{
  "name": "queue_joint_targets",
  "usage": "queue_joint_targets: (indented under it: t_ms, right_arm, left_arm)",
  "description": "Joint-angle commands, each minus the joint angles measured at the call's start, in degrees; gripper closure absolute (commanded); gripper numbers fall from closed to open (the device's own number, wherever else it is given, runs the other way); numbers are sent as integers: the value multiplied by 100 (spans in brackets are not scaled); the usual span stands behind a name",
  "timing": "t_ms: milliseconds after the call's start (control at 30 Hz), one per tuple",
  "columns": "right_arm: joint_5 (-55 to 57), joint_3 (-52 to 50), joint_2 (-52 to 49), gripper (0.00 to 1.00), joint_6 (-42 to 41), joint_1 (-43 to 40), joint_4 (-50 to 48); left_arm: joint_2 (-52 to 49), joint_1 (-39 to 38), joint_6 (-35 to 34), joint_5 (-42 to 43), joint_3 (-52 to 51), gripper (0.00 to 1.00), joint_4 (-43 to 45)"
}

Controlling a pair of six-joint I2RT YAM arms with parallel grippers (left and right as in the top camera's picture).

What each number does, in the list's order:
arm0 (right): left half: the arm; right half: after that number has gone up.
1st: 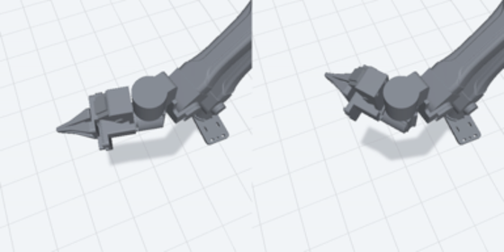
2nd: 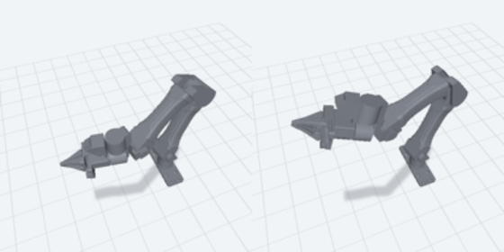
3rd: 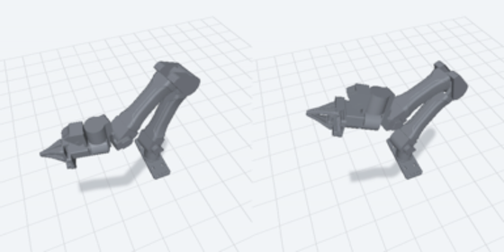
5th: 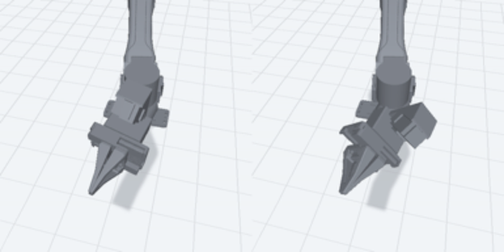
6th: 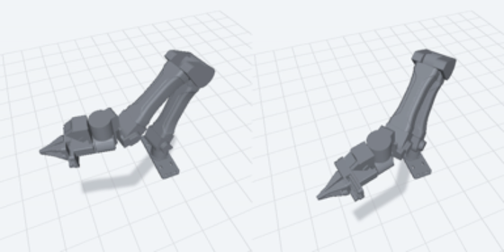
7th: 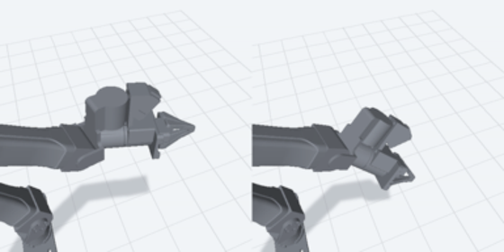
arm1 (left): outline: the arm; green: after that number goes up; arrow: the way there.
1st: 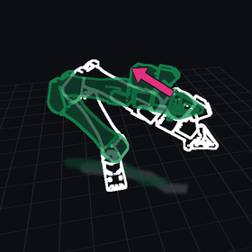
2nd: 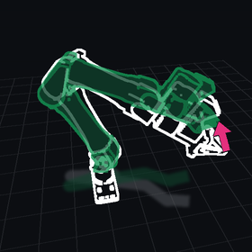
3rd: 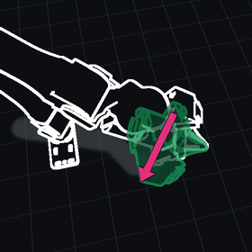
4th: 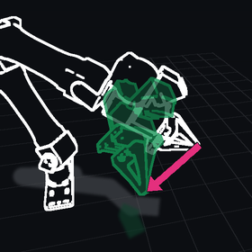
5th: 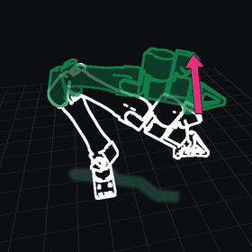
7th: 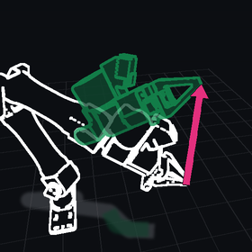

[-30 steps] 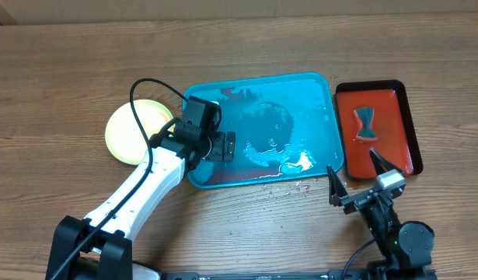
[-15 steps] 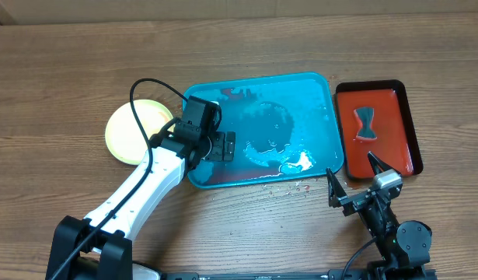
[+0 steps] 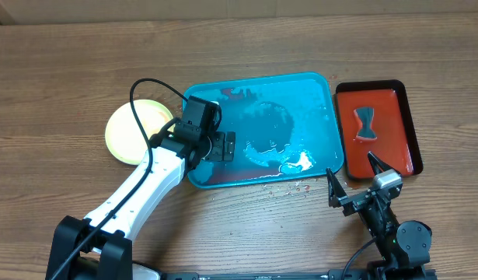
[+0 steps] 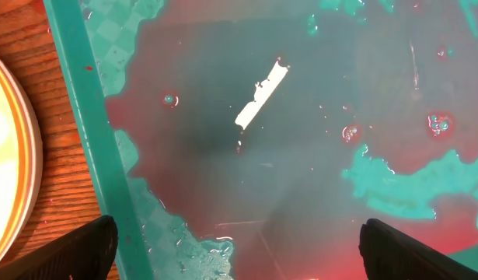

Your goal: Clean dirty plates on tray and stack at the side

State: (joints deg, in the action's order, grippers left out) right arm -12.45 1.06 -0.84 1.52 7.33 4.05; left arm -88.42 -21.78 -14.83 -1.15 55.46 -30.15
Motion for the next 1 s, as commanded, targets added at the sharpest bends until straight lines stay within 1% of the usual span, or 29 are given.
queue_joint_targets:
  t_ms: [0, 100, 167, 267, 333, 467, 500, 633, 800, 900, 967]
  right_arm:
    - [42, -59, 68, 0, 0, 48, -33]
    - [42, -59, 68, 0, 0, 48, -33]
    - [44, -59, 68, 0, 0, 48, -33]
    - [42, -59, 68, 0, 0, 48, -33]
    - [42, -59, 68, 0, 0, 48, -33]
    - [42, -59, 68, 0, 0, 48, -33]
    - [44, -59, 68, 0, 0, 48, -33]
    - [42, -59, 68, 0, 0, 48, -33]
    - [44, -59, 68, 0, 0, 48, -33]
    - [42, -59, 68, 0, -2, 48, -33]
    - [42, -59, 68, 0, 0, 48, -33]
  left_arm:
    - [33, -15, -33, -160, 96, 0, -37]
    - [424, -15, -37, -549, 63, 0, -162]
    - [723, 15, 55, -570, -50, 0, 57]
    - [1349, 149, 404, -588, -479, 0, 844]
    - [1823, 302, 507, -581, -892, 0, 1408]
    - [2887, 813, 507, -203, -1871, 0, 2271]
    - [3491, 1161, 507, 114, -2409, 0, 2614]
    - [4699, 1687, 605, 420, -3353, 0, 3058]
    - [6076, 1768, 1453, 415, -4146, 0, 3263]
    - [6780, 1768, 2026, 417, -4474, 0, 3259]
    - [7169, 1768, 2273, 415, -4690, 0, 3259]
